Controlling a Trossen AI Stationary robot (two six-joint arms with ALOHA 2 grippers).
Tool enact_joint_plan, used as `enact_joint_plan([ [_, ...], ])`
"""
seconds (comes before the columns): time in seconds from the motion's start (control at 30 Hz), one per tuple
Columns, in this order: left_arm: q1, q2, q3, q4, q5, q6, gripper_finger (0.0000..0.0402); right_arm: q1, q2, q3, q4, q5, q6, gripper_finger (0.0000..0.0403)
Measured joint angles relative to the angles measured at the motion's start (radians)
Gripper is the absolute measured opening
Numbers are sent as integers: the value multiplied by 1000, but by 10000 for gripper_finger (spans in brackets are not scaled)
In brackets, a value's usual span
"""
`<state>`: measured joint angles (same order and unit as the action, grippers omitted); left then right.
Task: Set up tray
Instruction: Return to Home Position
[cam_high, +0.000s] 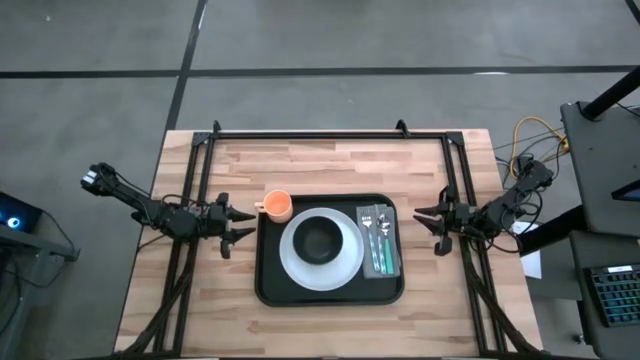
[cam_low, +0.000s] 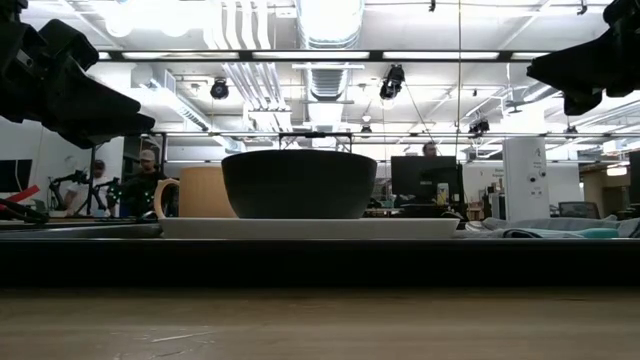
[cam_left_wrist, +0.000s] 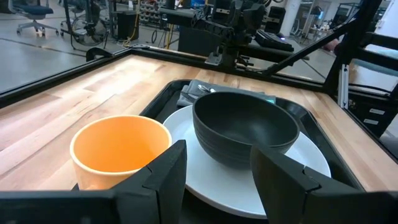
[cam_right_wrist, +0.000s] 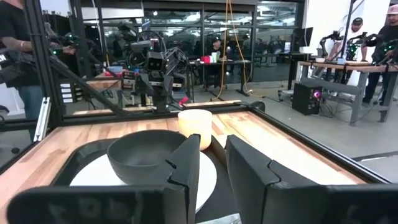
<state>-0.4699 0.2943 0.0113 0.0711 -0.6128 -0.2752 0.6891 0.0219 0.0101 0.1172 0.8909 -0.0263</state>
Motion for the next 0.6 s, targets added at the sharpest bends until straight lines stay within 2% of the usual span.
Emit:
enact_joint_plan([
  [0.6,0,0,0,0,0,0,159,0,0,0,0,1,0,86],
])
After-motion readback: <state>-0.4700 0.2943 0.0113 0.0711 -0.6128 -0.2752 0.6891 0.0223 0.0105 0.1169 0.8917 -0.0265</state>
